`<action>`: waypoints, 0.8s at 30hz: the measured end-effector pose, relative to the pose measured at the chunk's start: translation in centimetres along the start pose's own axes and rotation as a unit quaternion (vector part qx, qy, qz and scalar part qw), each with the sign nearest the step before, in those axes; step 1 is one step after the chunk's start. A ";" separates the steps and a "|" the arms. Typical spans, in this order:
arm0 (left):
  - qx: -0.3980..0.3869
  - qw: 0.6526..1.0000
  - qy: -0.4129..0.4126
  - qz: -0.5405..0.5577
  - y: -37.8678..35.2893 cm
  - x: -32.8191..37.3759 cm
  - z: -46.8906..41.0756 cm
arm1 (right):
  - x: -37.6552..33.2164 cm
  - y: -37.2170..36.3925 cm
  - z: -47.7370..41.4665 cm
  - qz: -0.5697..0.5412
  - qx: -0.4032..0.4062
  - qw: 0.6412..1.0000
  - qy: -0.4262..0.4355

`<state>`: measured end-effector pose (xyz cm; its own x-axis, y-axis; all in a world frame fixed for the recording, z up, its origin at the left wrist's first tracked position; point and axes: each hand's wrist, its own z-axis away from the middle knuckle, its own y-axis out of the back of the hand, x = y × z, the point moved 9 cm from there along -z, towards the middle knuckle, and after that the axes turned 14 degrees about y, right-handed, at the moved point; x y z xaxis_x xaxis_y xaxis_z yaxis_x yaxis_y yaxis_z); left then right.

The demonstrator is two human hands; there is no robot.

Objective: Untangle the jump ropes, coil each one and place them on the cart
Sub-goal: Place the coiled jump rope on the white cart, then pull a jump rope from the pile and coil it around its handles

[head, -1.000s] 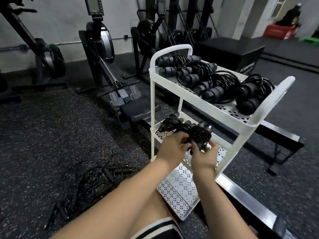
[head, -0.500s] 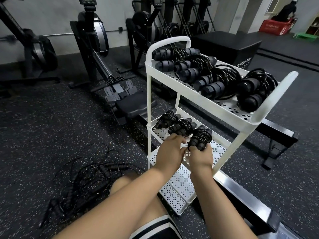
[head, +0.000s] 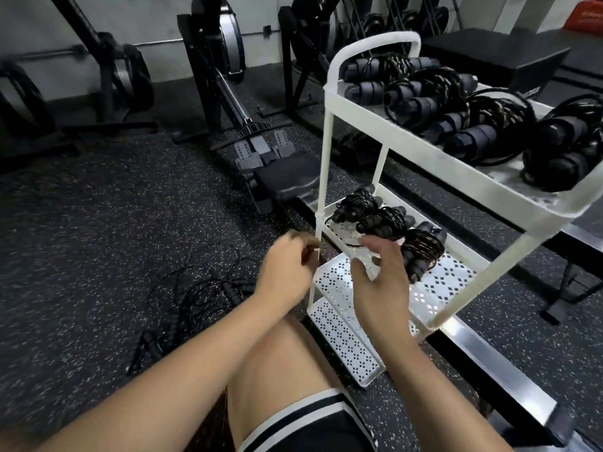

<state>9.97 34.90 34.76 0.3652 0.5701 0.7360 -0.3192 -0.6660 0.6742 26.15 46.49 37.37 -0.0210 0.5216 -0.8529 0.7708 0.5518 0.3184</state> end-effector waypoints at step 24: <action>-0.132 0.894 0.425 -0.056 -6.9 -47.9 1.0 | 29.2 -35.5 8.4 0.064 -0.516 0.819 -0.242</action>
<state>-4.41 11.72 -5.16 -0.3521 0.8602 0.3689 -0.5584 -0.5094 0.6547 3.53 36.67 -2.35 0.4659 0.4362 -0.7699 -0.2062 0.8996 0.3849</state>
